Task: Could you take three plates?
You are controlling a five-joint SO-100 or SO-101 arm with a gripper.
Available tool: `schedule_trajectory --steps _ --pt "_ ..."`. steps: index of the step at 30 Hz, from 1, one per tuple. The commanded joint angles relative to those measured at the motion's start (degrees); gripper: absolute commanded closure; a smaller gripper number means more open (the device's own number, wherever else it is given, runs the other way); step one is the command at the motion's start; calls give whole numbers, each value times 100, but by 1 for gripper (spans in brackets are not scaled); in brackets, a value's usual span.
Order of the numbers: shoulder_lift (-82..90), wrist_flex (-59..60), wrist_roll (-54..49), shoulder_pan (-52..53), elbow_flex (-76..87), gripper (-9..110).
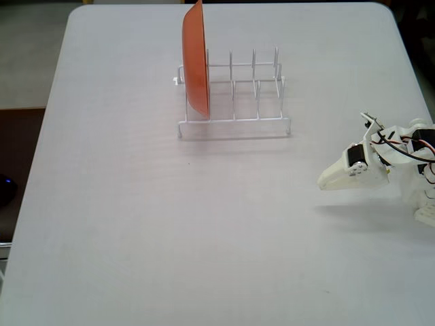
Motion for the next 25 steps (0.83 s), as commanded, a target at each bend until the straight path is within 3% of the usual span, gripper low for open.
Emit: schedule_trajectory --steps 1,25 --pt "132 -62 18 -44 -18 103" --pt "132 -18 35 44 -9 103"
